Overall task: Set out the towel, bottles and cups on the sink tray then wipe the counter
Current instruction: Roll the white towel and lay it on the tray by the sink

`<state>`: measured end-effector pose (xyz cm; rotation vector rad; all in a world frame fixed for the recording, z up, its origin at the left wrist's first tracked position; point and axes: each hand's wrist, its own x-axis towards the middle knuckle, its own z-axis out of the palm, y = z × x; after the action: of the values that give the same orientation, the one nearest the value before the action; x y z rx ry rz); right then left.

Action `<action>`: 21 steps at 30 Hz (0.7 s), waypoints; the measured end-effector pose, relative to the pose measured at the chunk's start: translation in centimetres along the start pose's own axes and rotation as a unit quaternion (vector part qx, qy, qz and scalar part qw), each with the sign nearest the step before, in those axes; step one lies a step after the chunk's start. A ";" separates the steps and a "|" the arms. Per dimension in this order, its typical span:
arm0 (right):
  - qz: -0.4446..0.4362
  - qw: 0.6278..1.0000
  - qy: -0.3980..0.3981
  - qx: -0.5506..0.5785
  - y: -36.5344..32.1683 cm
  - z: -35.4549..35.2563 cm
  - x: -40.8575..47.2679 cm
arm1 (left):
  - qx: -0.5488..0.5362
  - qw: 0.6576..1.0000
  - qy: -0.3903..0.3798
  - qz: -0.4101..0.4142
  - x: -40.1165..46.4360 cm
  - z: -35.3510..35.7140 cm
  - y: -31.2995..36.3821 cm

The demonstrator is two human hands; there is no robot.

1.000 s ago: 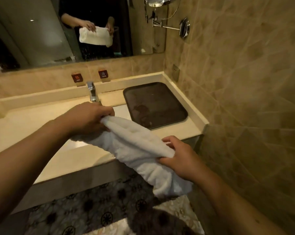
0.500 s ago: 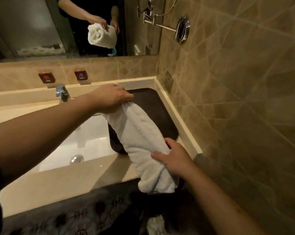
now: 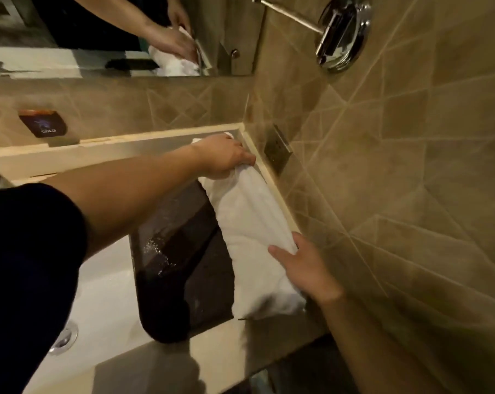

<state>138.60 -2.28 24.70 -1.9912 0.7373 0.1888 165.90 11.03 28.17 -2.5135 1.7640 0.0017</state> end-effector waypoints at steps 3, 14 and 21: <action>0.002 0.994 0.027 -0.101 -0.7 0.1 2.4 | -0.023 1.000 0.004 -0.008 2.4 2.0 -1.4; -0.211 0.843 0.207 -0.450 -1.3 3.4 1.3 | -0.173 0.937 0.199 -0.230 2.4 7.4 -0.2; -0.151 0.827 0.080 -0.535 0.6 7.3 0.0 | -0.339 0.904 0.075 -0.249 0.1 9.9 1.6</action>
<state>139.44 3.66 20.48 -3.2040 0.4046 0.2848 164.80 11.01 18.18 -3.4822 1.2374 0.4855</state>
